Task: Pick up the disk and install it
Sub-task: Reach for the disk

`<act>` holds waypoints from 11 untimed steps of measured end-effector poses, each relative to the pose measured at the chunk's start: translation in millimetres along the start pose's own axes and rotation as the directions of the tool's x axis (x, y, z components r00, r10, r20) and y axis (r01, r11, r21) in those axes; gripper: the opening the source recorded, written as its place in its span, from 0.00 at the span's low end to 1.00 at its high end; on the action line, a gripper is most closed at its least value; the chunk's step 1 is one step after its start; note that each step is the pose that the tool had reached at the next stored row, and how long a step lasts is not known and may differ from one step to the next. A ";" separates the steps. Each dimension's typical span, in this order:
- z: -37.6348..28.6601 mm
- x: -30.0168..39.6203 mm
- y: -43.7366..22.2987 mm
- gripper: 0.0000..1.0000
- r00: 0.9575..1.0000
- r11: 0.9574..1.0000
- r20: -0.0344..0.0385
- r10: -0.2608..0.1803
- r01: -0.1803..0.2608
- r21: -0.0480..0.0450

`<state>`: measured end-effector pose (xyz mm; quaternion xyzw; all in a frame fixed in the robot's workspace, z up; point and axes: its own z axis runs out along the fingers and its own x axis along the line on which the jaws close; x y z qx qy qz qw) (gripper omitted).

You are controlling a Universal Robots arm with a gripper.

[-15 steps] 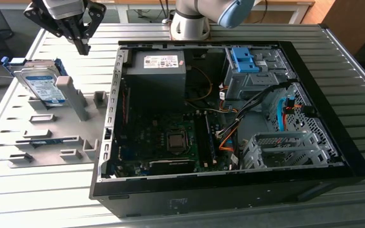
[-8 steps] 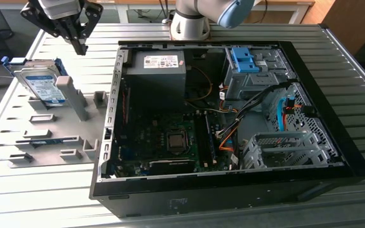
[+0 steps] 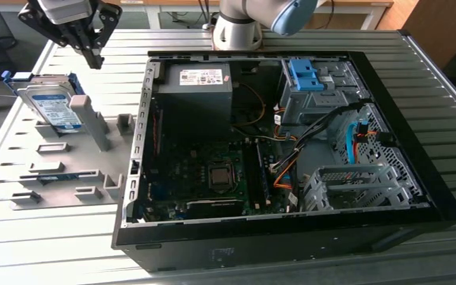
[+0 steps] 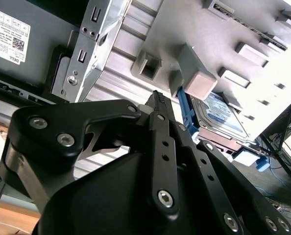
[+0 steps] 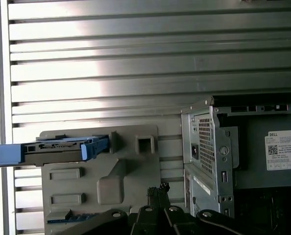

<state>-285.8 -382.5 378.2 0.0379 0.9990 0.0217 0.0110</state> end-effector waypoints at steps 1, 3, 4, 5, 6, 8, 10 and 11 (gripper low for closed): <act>0.0 1.1 -0.1 0.11 1.000 1.000 0.000 0.000 0.000 0.000; 0.0 2.5 -0.1 0.11 1.000 1.000 0.000 0.000 0.000 0.000; 0.0 3.6 0.0 0.11 1.000 1.000 0.000 0.000 0.000 0.000; 0.0 5.2 0.3 0.11 1.000 1.000 -0.001 0.000 0.000 0.000; 0.1 7.0 1.0 0.11 1.000 1.000 -0.001 0.000 0.000 0.000; 0.1 12.4 1.9 0.11 1.000 1.000 -0.001 0.000 0.000 0.000; 0.1 18.3 2.4 0.11 1.000 1.000 -0.001 0.000 0.000 0.000; 0.1 20.6 2.9 0.11 1.000 1.000 -0.001 0.000 0.000 0.000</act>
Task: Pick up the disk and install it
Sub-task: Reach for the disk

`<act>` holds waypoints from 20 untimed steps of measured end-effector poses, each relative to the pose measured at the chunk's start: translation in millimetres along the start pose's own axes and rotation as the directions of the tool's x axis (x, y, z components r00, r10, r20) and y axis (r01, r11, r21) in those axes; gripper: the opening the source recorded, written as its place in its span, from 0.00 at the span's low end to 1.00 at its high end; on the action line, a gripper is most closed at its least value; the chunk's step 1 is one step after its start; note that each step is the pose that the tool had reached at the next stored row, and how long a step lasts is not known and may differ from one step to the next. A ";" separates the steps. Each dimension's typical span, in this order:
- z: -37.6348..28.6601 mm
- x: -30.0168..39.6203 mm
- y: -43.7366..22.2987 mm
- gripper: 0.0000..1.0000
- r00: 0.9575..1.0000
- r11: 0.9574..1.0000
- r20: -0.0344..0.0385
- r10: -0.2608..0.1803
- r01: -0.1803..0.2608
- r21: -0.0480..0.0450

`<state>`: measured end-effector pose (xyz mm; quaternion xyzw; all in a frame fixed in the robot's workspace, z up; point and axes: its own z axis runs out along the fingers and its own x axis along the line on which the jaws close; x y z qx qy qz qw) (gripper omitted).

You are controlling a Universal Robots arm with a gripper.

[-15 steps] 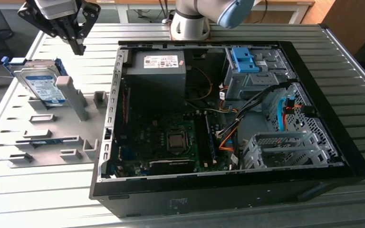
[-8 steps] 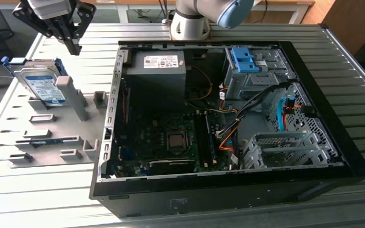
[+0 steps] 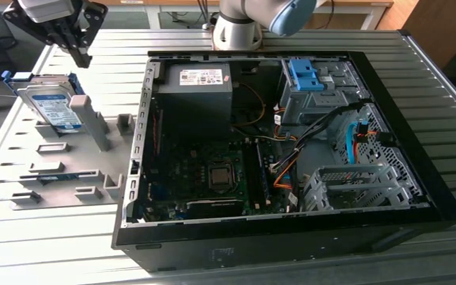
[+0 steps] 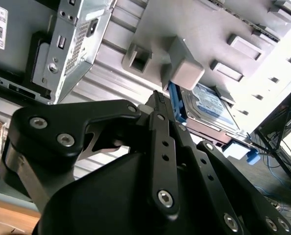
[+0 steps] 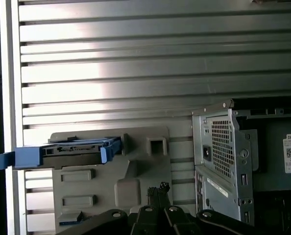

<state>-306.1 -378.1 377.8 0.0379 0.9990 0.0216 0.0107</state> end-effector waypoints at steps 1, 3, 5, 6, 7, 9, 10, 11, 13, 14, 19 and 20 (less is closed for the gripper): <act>0.0 2.1 0.4 0.11 1.000 1.000 0.000 0.000 0.000 0.000; 0.1 5.1 0.5 0.11 1.000 1.000 0.000 0.000 0.000 0.000; 0.1 5.5 0.5 0.11 1.000 1.000 0.000 0.000 0.000 0.000; 0.1 5.5 0.5 0.11 1.000 1.000 0.000 0.000 0.000 0.000; 0.1 5.6 0.5 0.11 1.000 1.000 0.000 0.000 0.000 0.000; 0.1 5.7 0.5 0.11 1.000 1.000 0.000 0.000 0.000 0.000; 0.1 5.7 0.5 0.11 1.000 1.000 0.000 0.000 0.000 0.000; 0.1 5.7 0.5 0.11 1.000 1.000 0.000 0.000 0.000 0.000; 0.0 6.0 0.4 0.11 1.000 1.000 0.000 0.000 0.000 0.000; 0.0 6.4 0.5 0.11 1.000 1.000 0.000 0.000 0.000 0.000; 0.0 11.6 0.6 0.11 1.000 1.000 0.000 0.000 0.000 0.000; 0.0 13.0 0.6 0.11 1.000 1.000 0.000 0.000 0.000 0.000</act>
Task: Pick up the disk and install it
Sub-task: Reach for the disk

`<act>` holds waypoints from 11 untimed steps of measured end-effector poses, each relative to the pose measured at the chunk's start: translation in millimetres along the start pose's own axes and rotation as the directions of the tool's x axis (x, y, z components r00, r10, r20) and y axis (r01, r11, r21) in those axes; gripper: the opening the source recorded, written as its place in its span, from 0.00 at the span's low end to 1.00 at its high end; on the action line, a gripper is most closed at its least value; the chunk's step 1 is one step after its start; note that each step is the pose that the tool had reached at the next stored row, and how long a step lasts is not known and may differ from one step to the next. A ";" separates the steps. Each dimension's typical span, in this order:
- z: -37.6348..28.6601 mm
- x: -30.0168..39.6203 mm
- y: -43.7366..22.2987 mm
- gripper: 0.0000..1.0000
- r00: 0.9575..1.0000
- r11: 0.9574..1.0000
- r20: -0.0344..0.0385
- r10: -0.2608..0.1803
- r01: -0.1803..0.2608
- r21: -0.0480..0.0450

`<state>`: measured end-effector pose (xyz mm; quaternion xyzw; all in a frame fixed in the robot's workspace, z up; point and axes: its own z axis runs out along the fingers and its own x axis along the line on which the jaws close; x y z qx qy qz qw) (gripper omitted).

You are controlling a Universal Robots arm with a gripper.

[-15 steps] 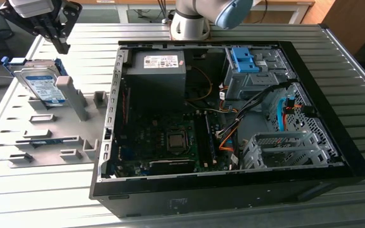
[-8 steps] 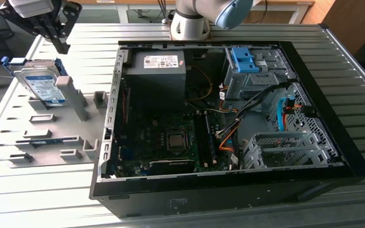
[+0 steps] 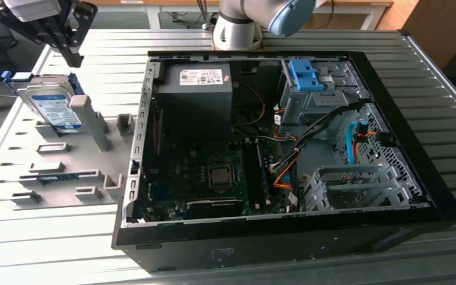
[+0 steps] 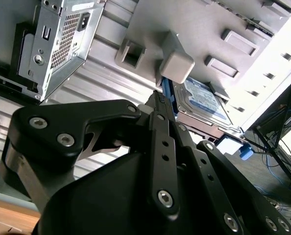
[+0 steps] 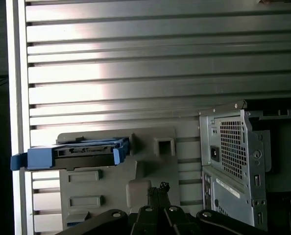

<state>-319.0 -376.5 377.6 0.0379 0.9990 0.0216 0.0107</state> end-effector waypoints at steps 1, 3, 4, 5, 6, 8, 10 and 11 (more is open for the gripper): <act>0.0 1.2 0.2 0.11 1.000 1.000 0.000 0.000 0.000 0.000; 0.0 3.7 0.8 0.11 1.000 1.000 0.000 0.000 0.000 0.000; 0.0 5.0 1.0 0.11 1.000 1.000 0.000 0.000 0.000 0.000; 0.0 6.3 1.3 0.11 1.000 1.000 0.000 0.000 0.000 0.000; 0.0 7.7 1.5 0.11 1.000 1.000 0.000 0.000 0.000 0.000; 0.0 10.9 1.8 0.11 1.000 1.000 0.000 0.000 0.000 0.000; 0.0 14.2 2.1 0.11 1.000 1.000 0.000 0.000 0.000 0.000; 0.2 20.5 4.0 0.11 1.000 1.000 0.000 0.000 0.000 0.000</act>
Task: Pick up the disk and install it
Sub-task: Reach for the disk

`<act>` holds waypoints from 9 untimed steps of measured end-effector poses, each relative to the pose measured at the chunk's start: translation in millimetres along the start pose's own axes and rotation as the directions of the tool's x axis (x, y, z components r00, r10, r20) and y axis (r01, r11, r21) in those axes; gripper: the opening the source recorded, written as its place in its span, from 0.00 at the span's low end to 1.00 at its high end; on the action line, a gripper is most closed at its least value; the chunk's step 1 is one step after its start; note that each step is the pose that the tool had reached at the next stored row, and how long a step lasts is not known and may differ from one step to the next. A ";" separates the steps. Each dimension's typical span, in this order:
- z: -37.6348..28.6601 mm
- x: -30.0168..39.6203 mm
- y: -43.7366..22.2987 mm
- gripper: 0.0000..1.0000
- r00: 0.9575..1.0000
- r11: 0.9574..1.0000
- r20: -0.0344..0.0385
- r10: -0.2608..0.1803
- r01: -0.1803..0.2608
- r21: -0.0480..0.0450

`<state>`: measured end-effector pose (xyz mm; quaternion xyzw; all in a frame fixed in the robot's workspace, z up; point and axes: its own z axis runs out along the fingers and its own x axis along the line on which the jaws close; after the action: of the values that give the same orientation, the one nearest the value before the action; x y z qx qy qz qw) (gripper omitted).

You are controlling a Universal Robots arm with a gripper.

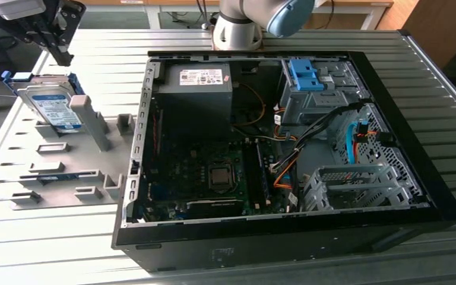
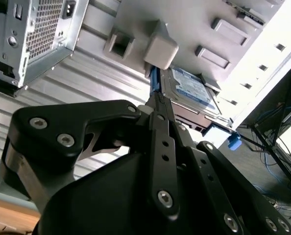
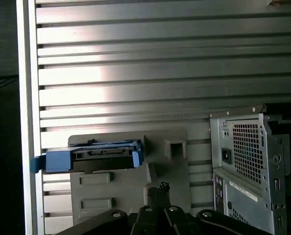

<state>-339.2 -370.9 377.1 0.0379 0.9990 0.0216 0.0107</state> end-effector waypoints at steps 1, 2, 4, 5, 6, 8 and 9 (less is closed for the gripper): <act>0.3 5.5 1.2 0.11 1.000 1.000 -0.002 0.000 0.000 0.000; 0.7 9.4 2.1 0.11 1.000 1.000 -0.002 0.000 0.000 0.000; 1.2 18.2 3.3 0.11 1.000 1.000 -0.002 0.000 0.000 0.000; 1.3 22.2 3.6 0.11 1.000 1.000 -0.002 0.000 0.000 0.000; 1.4 26.0 3.7 0.11 1.000 1.000 -0.002 0.000 0.000 0.000; 1.6 32.1 4.1 0.11 1.000 1.000 -0.003 0.000 0.000 0.000; 1.6 35.0 4.4 0.11 1.000 1.000 -0.003 0.000 0.000 0.000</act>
<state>-373.7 -363.8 375.0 0.0380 0.9990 0.0216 0.0094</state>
